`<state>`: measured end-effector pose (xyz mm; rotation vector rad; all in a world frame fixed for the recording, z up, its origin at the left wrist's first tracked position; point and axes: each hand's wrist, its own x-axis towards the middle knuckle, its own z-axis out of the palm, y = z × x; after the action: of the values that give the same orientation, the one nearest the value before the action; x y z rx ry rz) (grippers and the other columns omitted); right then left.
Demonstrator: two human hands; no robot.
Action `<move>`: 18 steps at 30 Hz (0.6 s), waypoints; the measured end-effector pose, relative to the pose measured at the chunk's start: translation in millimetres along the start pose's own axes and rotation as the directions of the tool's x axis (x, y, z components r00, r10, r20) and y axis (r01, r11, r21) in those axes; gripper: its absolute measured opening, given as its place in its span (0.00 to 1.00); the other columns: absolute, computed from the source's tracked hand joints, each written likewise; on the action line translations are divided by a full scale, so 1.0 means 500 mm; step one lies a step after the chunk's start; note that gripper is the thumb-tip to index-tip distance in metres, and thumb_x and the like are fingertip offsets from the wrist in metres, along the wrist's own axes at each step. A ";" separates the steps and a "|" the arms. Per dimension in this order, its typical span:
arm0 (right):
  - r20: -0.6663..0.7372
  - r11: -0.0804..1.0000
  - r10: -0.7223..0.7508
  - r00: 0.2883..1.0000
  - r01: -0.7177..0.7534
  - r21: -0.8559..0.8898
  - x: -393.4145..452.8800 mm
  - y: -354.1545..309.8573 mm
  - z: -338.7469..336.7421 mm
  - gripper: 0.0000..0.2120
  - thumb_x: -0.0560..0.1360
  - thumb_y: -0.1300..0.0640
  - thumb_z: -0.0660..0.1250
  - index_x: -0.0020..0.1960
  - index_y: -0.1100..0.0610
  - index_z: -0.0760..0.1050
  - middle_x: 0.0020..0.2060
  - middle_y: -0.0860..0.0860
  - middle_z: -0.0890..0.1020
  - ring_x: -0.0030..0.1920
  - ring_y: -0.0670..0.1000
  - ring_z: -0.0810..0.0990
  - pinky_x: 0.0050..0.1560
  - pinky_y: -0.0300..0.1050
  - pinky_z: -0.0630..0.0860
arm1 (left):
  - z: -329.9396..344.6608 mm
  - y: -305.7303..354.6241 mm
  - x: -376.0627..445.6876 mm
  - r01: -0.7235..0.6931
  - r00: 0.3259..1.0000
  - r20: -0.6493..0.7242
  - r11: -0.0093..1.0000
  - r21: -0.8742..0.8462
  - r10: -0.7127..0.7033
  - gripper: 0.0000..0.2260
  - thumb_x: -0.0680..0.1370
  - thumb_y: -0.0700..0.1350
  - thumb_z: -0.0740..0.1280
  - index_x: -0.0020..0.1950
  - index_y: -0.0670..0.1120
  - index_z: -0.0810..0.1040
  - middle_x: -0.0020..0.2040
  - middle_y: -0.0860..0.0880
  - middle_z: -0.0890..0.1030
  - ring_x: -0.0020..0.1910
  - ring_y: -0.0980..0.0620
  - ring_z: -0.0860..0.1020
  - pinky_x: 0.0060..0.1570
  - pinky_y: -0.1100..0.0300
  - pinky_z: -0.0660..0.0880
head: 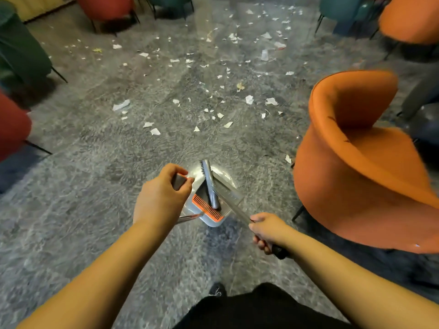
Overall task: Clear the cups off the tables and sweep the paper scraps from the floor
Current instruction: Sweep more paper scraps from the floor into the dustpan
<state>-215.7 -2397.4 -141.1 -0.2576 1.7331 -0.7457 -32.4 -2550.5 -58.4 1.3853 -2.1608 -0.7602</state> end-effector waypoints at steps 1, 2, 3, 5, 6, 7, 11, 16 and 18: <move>-0.011 1.000 0.005 1.000 -0.004 0.017 0.014 -0.023 -0.001 0.18 0.82 0.59 0.57 0.71 0.52 0.64 0.29 0.54 0.71 0.18 0.46 0.66 0.22 0.34 0.62 | 0.001 0.002 0.034 -0.008 1.000 0.009 1.000 0.001 0.008 0.08 0.74 0.56 0.70 0.48 0.61 0.72 0.36 0.56 0.80 0.39 0.50 0.80 0.39 0.53 0.77; -0.014 0.999 0.009 1.000 -0.008 0.037 0.034 -0.050 -0.005 0.19 0.82 0.59 0.57 0.71 0.51 0.64 0.29 0.54 0.71 0.19 0.46 0.66 0.22 0.34 0.61 | 0.004 0.006 0.079 -0.021 1.000 0.016 1.000 -0.002 0.022 0.08 0.74 0.56 0.70 0.48 0.62 0.72 0.36 0.56 0.80 0.39 0.50 0.80 0.38 0.53 0.77; -0.017 0.999 0.006 1.000 -0.005 0.045 0.046 -0.070 -0.009 0.19 0.81 0.59 0.57 0.71 0.51 0.64 0.29 0.54 0.71 0.20 0.46 0.66 0.22 0.34 0.61 | 0.007 0.009 0.111 -0.034 0.999 0.018 0.999 -0.001 0.034 0.08 0.74 0.56 0.70 0.48 0.62 0.72 0.35 0.57 0.79 0.38 0.51 0.80 0.37 0.53 0.77; -0.031 0.999 -0.006 1.000 0.007 0.048 0.068 -0.113 -0.025 0.17 0.81 0.60 0.57 0.70 0.52 0.65 0.30 0.54 0.70 0.21 0.47 0.66 0.22 0.35 0.61 | 0.020 0.017 0.174 -0.060 0.998 0.023 0.998 0.010 0.060 0.09 0.74 0.56 0.71 0.48 0.62 0.72 0.33 0.58 0.78 0.37 0.51 0.79 0.36 0.54 0.77; -0.034 0.999 -0.012 0.999 0.014 0.041 0.085 -0.138 -0.037 0.17 0.82 0.60 0.57 0.69 0.55 0.66 0.30 0.54 0.70 0.22 0.47 0.66 0.22 0.35 0.61 | 0.031 0.021 0.210 -0.070 0.997 0.027 0.997 0.012 0.070 0.09 0.74 0.56 0.71 0.48 0.62 0.72 0.34 0.58 0.78 0.37 0.51 0.79 0.37 0.54 0.77; -0.039 0.999 -0.022 0.999 0.023 0.027 0.104 -0.164 -0.050 0.16 0.82 0.60 0.57 0.69 0.57 0.66 0.29 0.54 0.70 0.22 0.48 0.66 0.22 0.35 0.61 | 0.043 0.027 0.247 -0.077 0.997 0.030 0.997 0.010 0.077 0.09 0.74 0.56 0.71 0.48 0.61 0.72 0.34 0.57 0.79 0.37 0.50 0.80 0.37 0.54 0.77; -0.079 0.999 -0.021 0.997 0.023 0.028 0.203 -0.274 -0.114 0.18 0.82 0.60 0.57 0.72 0.56 0.63 0.30 0.55 0.71 0.24 0.48 0.66 0.21 0.36 0.62 | 0.107 0.055 0.400 -0.082 0.996 0.046 0.997 0.006 0.081 0.09 0.74 0.57 0.71 0.49 0.61 0.72 0.32 0.58 0.78 0.36 0.51 0.79 0.36 0.53 0.77; -0.076 0.999 -0.001 0.997 0.005 0.054 0.342 -0.411 -0.226 0.18 0.82 0.61 0.56 0.72 0.56 0.62 0.30 0.55 0.70 0.25 0.49 0.66 0.21 0.36 0.62 | 0.208 0.125 0.600 -0.098 0.993 0.068 0.995 -0.008 0.098 0.07 0.74 0.55 0.71 0.47 0.58 0.75 0.35 0.54 0.81 0.39 0.47 0.80 0.39 0.52 0.77; -0.086 0.996 0.029 0.996 -0.022 0.081 0.387 -0.465 -0.269 0.17 0.82 0.60 0.57 0.70 0.55 0.64 0.30 0.55 0.71 0.24 0.48 0.66 0.22 0.36 0.62 | 0.240 0.154 0.674 -0.096 0.991 0.096 0.995 0.014 0.094 0.06 0.74 0.55 0.71 0.47 0.58 0.76 0.37 0.52 0.82 0.39 0.46 0.80 0.39 0.51 0.77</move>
<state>-447.4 -2633.9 -137.7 -0.1499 1.7806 -0.8160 -290.5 -2809.7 -67.8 1.2683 -2.2953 -0.7866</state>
